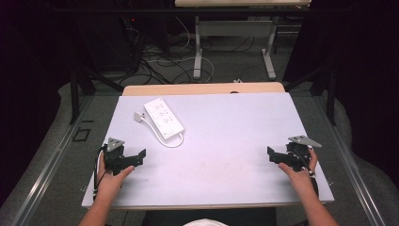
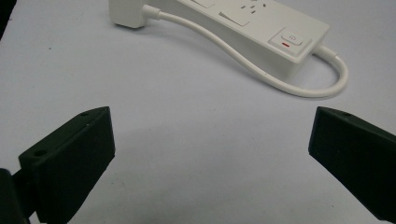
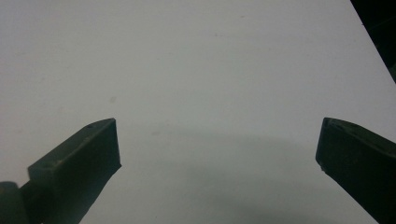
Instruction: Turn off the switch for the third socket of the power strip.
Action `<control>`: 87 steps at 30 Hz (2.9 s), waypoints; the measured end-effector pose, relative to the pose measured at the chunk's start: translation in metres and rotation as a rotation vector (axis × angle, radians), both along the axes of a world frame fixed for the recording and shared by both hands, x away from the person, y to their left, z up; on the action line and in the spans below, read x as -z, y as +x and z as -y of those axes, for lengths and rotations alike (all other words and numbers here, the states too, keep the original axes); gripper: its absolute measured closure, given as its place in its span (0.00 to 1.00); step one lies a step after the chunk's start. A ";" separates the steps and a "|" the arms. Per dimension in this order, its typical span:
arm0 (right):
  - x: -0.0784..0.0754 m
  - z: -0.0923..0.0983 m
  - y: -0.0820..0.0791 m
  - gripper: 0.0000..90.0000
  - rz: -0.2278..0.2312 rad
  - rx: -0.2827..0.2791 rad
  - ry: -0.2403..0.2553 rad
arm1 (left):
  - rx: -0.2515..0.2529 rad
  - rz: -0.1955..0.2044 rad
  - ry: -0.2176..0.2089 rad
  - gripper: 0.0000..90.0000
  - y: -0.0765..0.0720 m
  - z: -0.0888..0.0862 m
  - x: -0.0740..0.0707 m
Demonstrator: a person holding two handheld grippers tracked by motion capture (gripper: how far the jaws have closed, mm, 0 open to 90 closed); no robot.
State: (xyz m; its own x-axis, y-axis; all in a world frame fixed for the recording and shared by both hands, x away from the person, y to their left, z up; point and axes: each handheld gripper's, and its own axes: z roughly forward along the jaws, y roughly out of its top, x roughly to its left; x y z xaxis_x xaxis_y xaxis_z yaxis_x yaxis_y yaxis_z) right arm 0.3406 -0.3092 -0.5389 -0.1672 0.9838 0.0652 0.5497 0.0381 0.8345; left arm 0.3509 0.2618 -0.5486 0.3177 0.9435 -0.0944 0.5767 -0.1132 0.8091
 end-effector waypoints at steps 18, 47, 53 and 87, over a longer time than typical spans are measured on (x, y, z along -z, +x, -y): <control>0.001 -0.004 0.000 0.00 0.014 -0.037 -0.005 | -0.055 0.037 -0.021 0.07 -0.001 -0.004 -0.009; 0.001 -0.004 -0.002 0.00 0.020 -0.032 -0.001 | -0.001 0.029 0.028 0.22 0.030 0.013 -0.059; 0.001 -0.005 -0.002 0.00 0.020 -0.034 0.001 | 0.039 0.026 0.045 0.25 0.039 0.017 -0.070; 0.003 -0.006 -0.001 0.00 0.022 -0.036 -0.010 | 0.058 -0.029 0.015 0.30 0.092 0.038 -0.119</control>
